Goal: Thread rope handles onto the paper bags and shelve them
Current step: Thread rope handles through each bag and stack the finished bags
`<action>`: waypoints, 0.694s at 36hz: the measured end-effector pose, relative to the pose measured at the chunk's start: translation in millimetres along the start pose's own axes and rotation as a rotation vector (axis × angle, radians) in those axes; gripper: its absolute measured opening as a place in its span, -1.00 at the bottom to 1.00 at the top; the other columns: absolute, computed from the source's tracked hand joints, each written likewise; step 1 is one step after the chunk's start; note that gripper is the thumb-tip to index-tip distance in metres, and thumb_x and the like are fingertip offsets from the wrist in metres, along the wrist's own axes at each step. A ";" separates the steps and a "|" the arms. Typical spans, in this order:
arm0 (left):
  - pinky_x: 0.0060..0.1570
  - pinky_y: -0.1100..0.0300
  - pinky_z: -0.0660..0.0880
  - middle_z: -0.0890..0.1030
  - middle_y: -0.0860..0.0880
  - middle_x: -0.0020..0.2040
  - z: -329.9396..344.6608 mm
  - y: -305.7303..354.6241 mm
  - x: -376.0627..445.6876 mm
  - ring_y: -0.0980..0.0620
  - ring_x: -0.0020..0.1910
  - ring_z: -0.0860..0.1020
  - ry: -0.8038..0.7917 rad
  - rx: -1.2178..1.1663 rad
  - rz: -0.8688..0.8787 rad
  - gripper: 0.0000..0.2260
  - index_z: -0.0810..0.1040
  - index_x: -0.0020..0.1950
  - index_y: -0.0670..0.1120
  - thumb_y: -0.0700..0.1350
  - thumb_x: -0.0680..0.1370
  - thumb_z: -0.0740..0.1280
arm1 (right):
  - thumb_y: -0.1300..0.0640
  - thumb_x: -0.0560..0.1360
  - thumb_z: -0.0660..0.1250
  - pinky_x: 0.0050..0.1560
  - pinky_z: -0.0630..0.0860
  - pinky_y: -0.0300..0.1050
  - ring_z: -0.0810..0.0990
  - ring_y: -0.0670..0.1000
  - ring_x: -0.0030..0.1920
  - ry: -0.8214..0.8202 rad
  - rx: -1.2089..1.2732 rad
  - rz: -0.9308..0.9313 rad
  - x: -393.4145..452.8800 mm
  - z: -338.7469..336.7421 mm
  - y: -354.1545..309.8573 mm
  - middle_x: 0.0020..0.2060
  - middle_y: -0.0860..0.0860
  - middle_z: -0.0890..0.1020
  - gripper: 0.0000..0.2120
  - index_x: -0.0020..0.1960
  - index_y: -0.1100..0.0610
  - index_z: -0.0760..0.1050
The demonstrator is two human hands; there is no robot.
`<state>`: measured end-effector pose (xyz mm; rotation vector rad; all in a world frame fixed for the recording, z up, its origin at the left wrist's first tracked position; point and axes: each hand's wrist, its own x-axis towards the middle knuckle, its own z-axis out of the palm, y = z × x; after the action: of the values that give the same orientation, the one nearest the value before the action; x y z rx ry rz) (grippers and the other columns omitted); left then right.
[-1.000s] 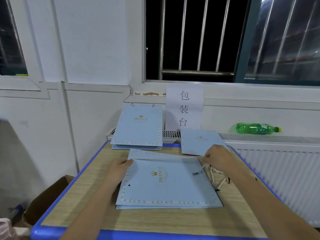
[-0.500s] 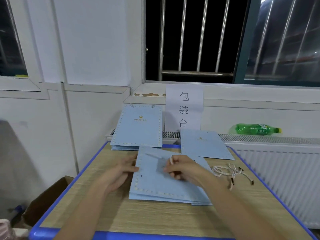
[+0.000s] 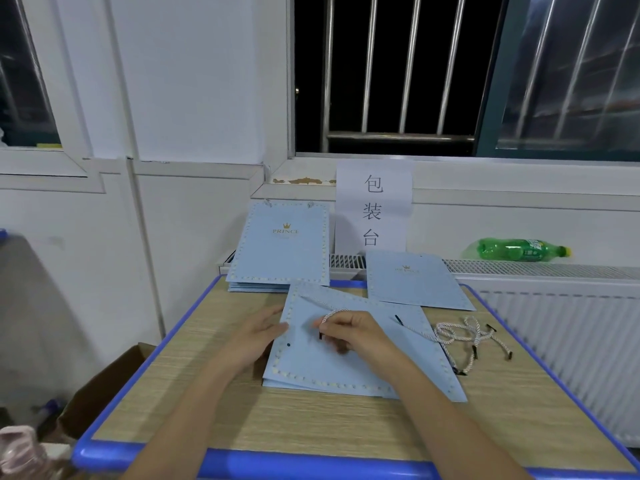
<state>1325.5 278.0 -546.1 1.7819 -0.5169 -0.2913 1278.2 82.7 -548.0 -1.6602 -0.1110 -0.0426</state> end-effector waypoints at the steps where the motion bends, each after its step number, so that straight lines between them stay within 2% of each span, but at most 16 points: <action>1: -0.34 0.38 0.44 0.63 0.10 -0.08 -2.2 1.6 -0.6 0.28 -0.28 0.61 -0.018 0.015 -0.042 -0.70 0.46 0.23 0.09 -0.17 0.53 0.32 | 0.25 0.50 0.36 -0.35 0.39 -0.28 0.50 -0.12 -0.34 0.023 -0.018 -0.013 0.3 0.7 1.1 -0.18 0.09 0.68 -0.88 -0.14 0.13 0.66; 3: -0.31 0.20 0.44 0.65 0.09 -0.18 -8.4 2.4 -0.7 0.09 -0.27 0.58 -0.052 0.091 -0.121 -0.51 0.52 0.24 0.06 -0.09 0.30 0.35 | 0.25 0.48 0.39 -0.39 0.37 -0.27 0.47 -0.11 -0.36 0.054 -0.042 -0.028 1.6 2.3 2.9 -0.21 0.04 0.68 -0.90 -0.16 0.12 0.66; 4: -0.30 0.15 0.45 0.66 0.09 -0.20 -9.9 3.0 -0.6 0.02 -0.27 0.55 -0.057 0.110 -0.145 -0.49 0.56 0.20 0.02 -0.09 0.24 0.34 | 0.27 0.47 0.40 -0.40 0.38 -0.27 0.48 -0.09 -0.36 0.061 -0.053 -0.033 2.3 3.2 4.0 -0.24 0.02 0.67 -0.91 -0.16 0.13 0.65; 5: -0.33 0.19 0.40 0.64 0.10 -0.25 -10.1 3.3 -0.5 0.03 -0.31 0.51 -0.054 0.120 -0.152 -0.52 0.59 0.15 -0.01 -0.11 0.23 0.34 | 0.28 0.46 0.41 -0.41 0.39 -0.27 0.49 -0.08 -0.37 0.067 -0.070 -0.039 3.0 4.1 5.0 -0.27 0.02 0.66 -0.91 -0.17 0.13 0.64; 8: -0.44 0.34 0.25 0.58 0.13 -0.40 -5.7 5.1 -2.2 0.17 -0.45 0.38 -0.007 0.124 -0.147 -0.76 0.60 0.08 -0.09 -0.25 0.42 0.36 | 0.30 0.44 0.42 -0.38 0.43 -0.32 0.55 -0.11 -0.36 0.092 -0.141 -0.073 3.9 7.8 7.8 -0.30 -0.02 0.64 -0.88 -0.19 0.10 0.63; 10: -0.47 0.36 0.23 0.56 0.15 -0.46 -4.3 2.7 -1.4 0.22 -0.52 0.37 0.020 0.116 -0.138 -0.79 0.59 0.09 -0.10 -0.31 0.52 0.30 | 0.29 0.45 0.42 -0.25 0.49 -0.33 0.59 -0.18 -0.28 0.096 -0.203 -0.128 4.4 12.9 9.5 -0.25 -0.09 0.66 -0.94 -0.15 0.16 0.63; 13: -0.43 0.31 0.23 0.57 0.18 -0.49 -1.9 4.7 -2.4 0.27 -0.57 0.40 0.030 0.108 -0.140 -0.78 0.56 0.13 -0.07 -0.29 0.55 0.26 | 0.24 0.48 0.39 -0.12 0.49 -0.37 0.59 -0.21 -0.20 0.098 -0.432 -0.251 4.6 23.5 8.7 -0.22 -0.11 0.65 -0.94 -0.11 0.20 0.64; 16: -0.46 0.35 0.23 0.53 0.20 -0.51 0.3 6.7 -4.9 0.28 -0.56 0.41 0.033 0.101 -0.126 -0.80 0.58 0.07 -0.03 -0.28 0.57 0.25 | 0.23 0.51 0.31 -0.17 0.45 -0.24 0.51 -0.08 -0.26 0.090 -0.732 -0.360 6.9 32.1 6.6 -0.29 0.03 0.59 -0.86 -0.18 0.24 0.58; 18: -0.48 0.37 0.19 0.50 0.16 -0.51 0.4 4.6 -4.1 0.21 -0.51 0.36 0.043 0.104 -0.107 -0.81 0.61 0.02 -0.04 -0.27 0.56 0.25 | 0.24 0.52 0.27 -0.27 0.33 -0.28 0.39 -0.10 -0.36 0.090 -0.862 -0.425 8.2 35.7 4.3 -0.38 -0.02 0.47 -0.82 -0.25 0.23 0.49; 20: -0.50 0.38 0.17 0.46 0.14 -0.52 0.9 5.3 -3.4 0.20 -0.52 0.31 0.045 0.105 -0.097 -0.81 0.63 -0.05 -0.05 -0.28 0.55 0.26 | 0.26 0.51 0.27 -0.32 0.25 -0.35 0.33 -0.11 -0.36 0.073 -0.920 -0.481 9.5 38.4 1.6 -0.38 -0.05 0.43 -0.83 -0.24 0.25 0.52; 23: -0.53 0.39 0.16 0.43 0.13 -0.56 1.7 4.8 -1.3 0.21 -0.55 0.28 0.053 0.105 -0.107 -0.77 0.61 -0.08 -0.05 -0.33 0.54 0.24 | 0.26 0.51 0.28 -0.29 0.23 -0.47 0.39 -0.09 -0.28 0.050 -0.911 -0.512 9.7 42.2 0.9 -0.29 0.02 0.54 -0.86 -0.13 0.27 0.60; 25: -0.53 0.39 0.17 0.44 0.12 -0.54 2.1 4.3 -2.0 0.21 -0.56 0.28 0.069 0.099 -0.112 -0.76 0.62 -0.05 -0.05 -0.34 0.53 0.24 | 0.24 0.52 0.28 -0.23 0.24 -0.53 0.49 -0.07 -0.18 0.044 -0.879 -0.507 8.2 43.4 1.0 -0.16 0.05 0.64 -0.84 -0.02 0.23 0.63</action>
<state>1322.0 276.3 -542.7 1.9138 -0.3885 -0.2846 1284.7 126.2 -552.2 -2.4615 -0.5375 -0.5817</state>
